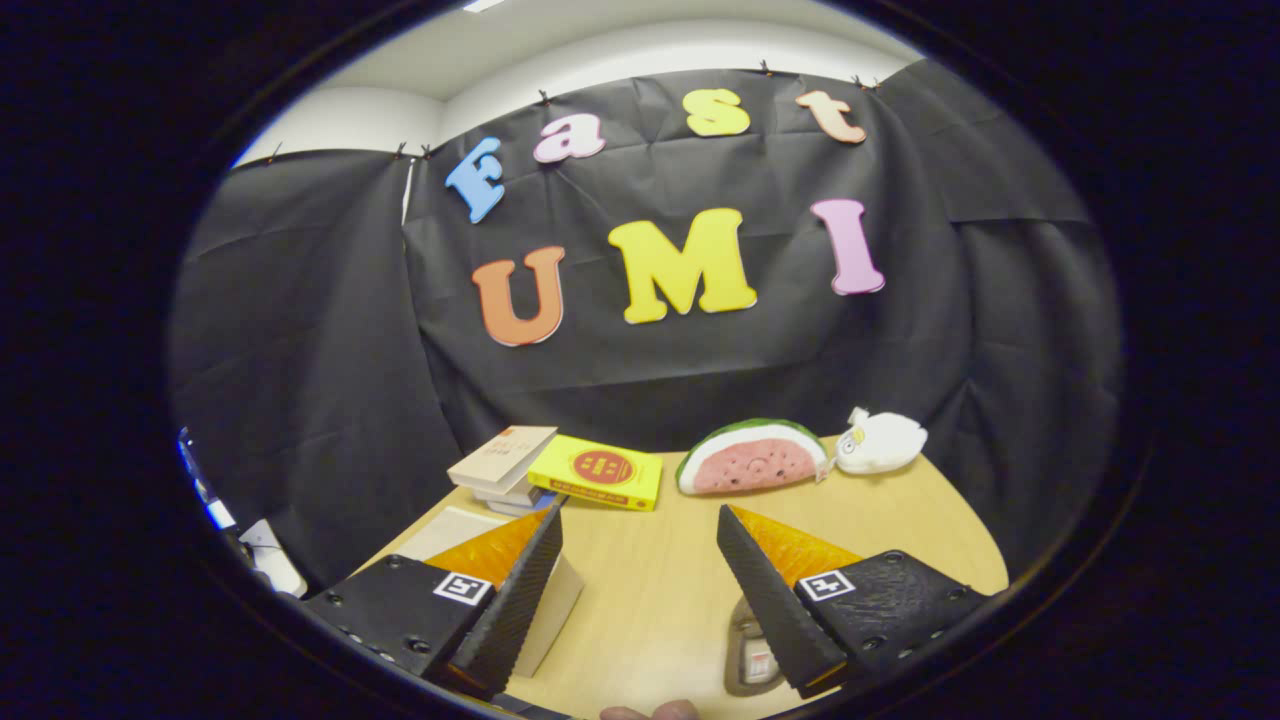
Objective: Open the storage box then place both shoes into the box .Put the left shoe in first, then the right shoe, with the right side of both shoes facing outward in a uniform manner.
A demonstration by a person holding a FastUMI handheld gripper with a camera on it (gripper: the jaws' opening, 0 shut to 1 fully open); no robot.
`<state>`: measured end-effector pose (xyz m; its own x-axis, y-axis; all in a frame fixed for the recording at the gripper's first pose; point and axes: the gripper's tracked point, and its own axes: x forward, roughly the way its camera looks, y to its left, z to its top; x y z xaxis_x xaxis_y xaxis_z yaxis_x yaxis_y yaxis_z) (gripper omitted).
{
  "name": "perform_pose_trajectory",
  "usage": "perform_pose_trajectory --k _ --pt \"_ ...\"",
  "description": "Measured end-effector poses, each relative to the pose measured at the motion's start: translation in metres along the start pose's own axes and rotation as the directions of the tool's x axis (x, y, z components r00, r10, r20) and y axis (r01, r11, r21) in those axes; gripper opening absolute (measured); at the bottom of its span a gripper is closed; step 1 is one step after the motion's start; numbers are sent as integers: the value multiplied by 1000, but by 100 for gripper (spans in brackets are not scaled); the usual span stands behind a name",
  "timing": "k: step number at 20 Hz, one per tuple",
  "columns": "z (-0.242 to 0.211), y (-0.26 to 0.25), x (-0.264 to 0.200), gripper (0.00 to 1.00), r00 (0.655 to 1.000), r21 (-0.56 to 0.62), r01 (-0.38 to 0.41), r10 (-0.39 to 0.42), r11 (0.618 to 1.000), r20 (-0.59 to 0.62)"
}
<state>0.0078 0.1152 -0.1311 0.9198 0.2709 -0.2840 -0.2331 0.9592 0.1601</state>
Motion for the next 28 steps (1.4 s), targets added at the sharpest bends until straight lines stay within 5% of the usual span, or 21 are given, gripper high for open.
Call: perform_pose_trajectory --k 5,12,21,28 --pt "-93 69 30 95 962 171 -167 198 971 -189" --pt "-162 97 64 95 888 436 -177 335 882 -315" --pt "-177 120 79 95 797 746 -146 524 650 -302" --pt "-162 111 70 67 763 814 -113 575 569 -296"
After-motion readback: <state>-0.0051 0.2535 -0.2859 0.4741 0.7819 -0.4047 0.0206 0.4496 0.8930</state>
